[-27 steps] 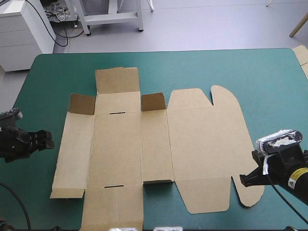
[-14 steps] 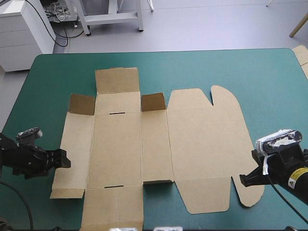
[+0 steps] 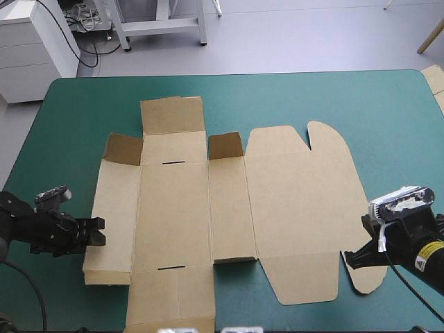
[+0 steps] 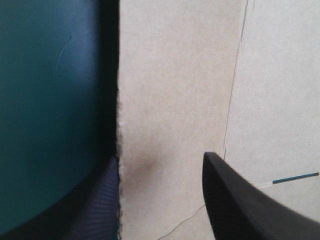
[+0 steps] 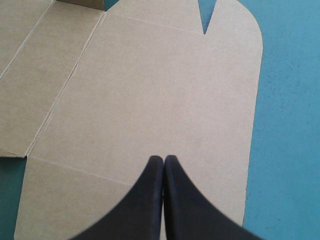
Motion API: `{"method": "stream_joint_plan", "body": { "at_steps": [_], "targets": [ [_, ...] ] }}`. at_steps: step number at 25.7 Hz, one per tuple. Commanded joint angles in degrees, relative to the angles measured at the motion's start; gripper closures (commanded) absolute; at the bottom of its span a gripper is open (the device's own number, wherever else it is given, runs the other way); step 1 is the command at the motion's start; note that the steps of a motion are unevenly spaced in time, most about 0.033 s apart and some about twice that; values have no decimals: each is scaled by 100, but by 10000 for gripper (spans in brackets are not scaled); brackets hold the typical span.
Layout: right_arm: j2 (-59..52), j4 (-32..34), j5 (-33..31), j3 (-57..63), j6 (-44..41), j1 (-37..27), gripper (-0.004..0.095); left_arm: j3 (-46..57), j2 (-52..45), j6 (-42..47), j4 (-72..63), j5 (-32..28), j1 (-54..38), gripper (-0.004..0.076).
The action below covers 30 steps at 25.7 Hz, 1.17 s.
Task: Fold the box
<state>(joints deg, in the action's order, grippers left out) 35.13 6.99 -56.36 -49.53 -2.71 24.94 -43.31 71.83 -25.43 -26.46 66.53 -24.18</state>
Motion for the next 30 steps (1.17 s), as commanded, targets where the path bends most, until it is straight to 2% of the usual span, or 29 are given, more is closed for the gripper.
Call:
{"method": "stream_joint_plan", "body": {
  "at_steps": [1,5,9,15,21,30],
  "targets": [
    [2,18,356,-139,50,-20,929,-129,-102,-138,-484,143,45,374],
    [2,18,356,-139,50,-20,929,-118,-102,-406,-848,308,45,406],
    [2,18,356,-139,50,-20,929,-118,-102,-430,-932,351,45,492],
    [2,18,356,-139,50,-20,929,-118,-102,-461,-1006,497,159,570],
    [2,18,356,-139,50,-20,929,-118,-102,-747,-969,692,595,731],
    [2,-3,297,-139,50,-20,929,-350,-102,-696,-1022,536,595,731]
  ]
}}
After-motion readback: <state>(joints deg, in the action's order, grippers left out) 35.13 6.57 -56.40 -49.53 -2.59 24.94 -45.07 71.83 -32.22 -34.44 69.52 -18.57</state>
